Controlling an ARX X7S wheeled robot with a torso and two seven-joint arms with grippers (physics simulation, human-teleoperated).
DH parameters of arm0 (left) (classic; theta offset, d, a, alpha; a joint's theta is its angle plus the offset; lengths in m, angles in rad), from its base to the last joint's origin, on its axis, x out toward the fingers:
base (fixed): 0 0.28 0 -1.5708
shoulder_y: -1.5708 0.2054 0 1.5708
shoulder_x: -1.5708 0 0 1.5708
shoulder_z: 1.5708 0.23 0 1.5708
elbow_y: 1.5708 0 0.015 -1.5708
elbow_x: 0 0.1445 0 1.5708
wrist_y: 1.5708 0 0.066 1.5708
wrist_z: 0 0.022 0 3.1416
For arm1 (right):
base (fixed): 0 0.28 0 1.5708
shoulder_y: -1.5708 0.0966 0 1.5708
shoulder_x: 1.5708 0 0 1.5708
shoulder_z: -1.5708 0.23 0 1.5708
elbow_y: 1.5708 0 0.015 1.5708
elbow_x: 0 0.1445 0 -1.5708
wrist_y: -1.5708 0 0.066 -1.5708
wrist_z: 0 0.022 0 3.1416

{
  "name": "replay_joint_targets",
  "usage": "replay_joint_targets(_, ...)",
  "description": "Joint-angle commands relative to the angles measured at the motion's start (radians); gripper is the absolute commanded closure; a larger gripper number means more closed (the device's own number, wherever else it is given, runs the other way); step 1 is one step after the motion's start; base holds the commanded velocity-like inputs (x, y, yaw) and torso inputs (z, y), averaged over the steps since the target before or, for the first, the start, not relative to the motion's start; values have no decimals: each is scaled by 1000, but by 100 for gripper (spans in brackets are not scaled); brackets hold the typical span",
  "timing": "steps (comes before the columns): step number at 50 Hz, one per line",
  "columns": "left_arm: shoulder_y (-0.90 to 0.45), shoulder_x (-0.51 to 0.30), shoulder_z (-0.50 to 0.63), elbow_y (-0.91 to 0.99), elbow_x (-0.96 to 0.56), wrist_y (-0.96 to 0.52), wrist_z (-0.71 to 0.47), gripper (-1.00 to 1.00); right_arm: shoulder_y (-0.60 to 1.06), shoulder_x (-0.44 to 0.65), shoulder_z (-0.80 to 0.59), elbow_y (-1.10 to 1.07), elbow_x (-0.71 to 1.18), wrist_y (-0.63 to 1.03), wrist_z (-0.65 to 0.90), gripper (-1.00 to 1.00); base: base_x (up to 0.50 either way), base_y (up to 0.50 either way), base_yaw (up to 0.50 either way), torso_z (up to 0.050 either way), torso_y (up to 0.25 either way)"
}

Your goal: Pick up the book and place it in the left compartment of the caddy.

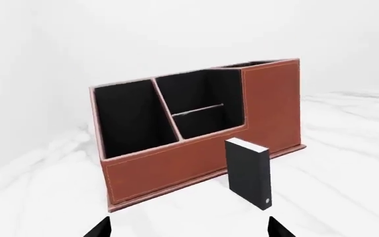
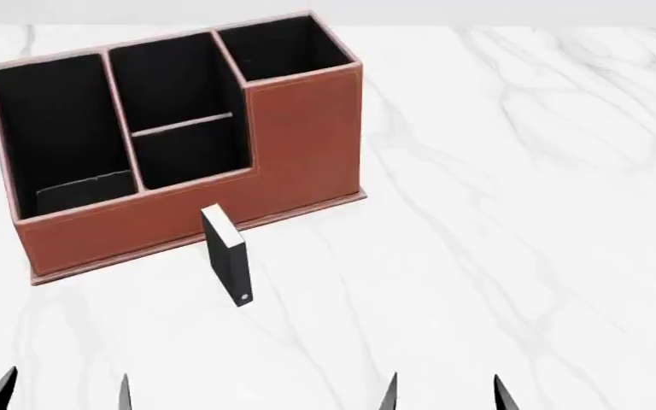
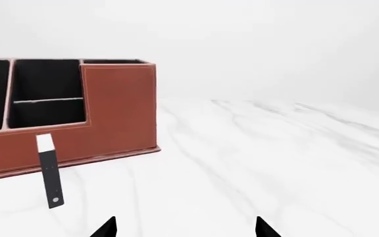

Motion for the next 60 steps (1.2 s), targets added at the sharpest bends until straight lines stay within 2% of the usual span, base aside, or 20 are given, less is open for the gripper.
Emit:
replay_joint_targets(1,6,-10,-20,316,66,-214,22,-100,39,8,-26,-275,-74,261,15,-100,0,0,0,0,0)
replay_joint_targets(2,-1,-11,-16,385,78,-276,32,-100,57,11,-35,-326,-84,323,13,-100,0,0,0,0,0)
replay_joint_targets(5,-11,-16,2,469,119,-341,28,-100,88,13,-45,-402,-92,424,14,-100,0,0,0,0,0)
replay_joint_targets(14,-27,-17,23,591,123,-448,43,-100,137,25,-70,-480,-103,513,24,-100,0,0,0,0,0)
replay_joint_targets(30,-24,-41,36,572,106,-437,17,-100,147,35,-74,-495,-66,507,42,-100,18,0,0,0,0)
replay_joint_targets(60,-17,-68,56,547,77,-422,-20,-100,151,62,-93,-465,-32,489,76,-100,296,0,0,0,0)
